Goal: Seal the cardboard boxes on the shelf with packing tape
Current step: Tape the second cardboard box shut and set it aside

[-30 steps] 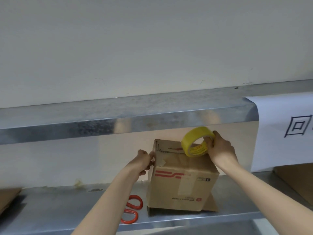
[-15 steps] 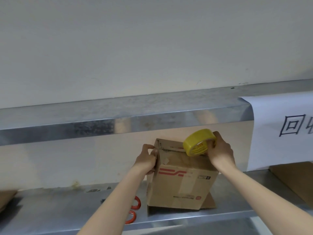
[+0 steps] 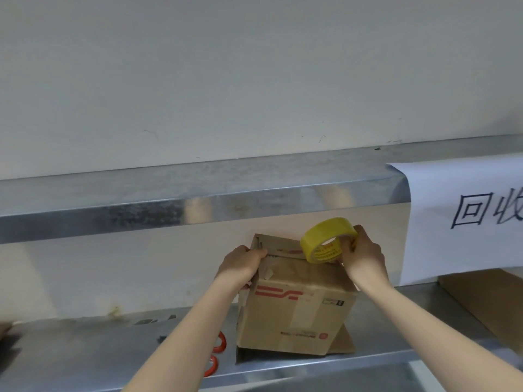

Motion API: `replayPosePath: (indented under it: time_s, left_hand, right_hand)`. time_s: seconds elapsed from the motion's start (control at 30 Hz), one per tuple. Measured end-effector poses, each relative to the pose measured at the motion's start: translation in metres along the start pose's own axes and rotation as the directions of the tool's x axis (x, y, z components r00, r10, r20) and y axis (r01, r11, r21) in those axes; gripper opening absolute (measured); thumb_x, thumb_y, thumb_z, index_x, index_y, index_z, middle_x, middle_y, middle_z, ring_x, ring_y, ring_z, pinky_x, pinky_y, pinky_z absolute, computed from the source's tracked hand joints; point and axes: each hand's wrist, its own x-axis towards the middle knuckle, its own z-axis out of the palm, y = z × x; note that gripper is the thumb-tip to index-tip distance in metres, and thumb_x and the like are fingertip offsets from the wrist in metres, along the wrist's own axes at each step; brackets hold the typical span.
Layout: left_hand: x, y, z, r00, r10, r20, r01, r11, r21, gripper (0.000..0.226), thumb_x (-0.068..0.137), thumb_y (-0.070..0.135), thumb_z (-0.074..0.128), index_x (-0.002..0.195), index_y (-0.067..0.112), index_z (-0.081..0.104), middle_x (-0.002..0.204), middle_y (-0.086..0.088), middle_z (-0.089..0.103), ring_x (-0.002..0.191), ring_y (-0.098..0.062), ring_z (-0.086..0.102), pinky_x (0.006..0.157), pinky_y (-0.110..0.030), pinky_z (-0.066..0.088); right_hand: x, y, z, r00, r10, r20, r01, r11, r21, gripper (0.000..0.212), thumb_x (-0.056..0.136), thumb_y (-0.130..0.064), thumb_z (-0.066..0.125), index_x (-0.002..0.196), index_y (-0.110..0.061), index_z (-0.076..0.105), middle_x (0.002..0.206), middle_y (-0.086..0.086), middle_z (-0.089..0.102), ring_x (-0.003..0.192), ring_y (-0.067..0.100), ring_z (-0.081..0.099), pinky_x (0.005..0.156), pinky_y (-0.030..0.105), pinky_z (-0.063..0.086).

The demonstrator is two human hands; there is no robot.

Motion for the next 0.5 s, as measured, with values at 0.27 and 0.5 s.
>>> replayPosePath:
  time_s: [0.27, 0.5]
  left_hand:
    - [-0.001, 0.001, -0.003, 0.999, 0.016, -0.035, -0.009, 0.977, 0.213, 0.039, 0.094, 0.049, 0.041, 0.114, 0.018, 0.052, 0.109, -0.005, 0.059, 0.093, -0.023, 0.059, 0.089, -0.039, 0.053]
    - [0.003, -0.021, -0.021, 0.995, -0.030, -0.090, 0.049, 0.974, 0.222, 0.038, 0.092, 0.052, 0.038, 0.110, 0.024, 0.056, 0.110, -0.005, 0.061, 0.099, -0.027, 0.059, 0.091, -0.039, 0.051]
  right_hand:
    - [-0.003, 0.026, 0.015, 0.977, 0.209, 0.043, -0.213, 0.960, 0.183, 0.032, 0.092, -0.044, 0.049, 0.092, -0.014, 0.059, 0.089, 0.015, 0.068, 0.085, 0.037, 0.064, 0.077, 0.046, 0.054]
    - [-0.012, 0.010, 0.032, 0.969, 0.176, 0.173, -0.215, 0.944, 0.249, 0.042, 0.073, -0.056, 0.073, 0.101, -0.028, 0.058, 0.099, 0.003, 0.068, 0.094, 0.028, 0.064, 0.082, 0.047, 0.056]
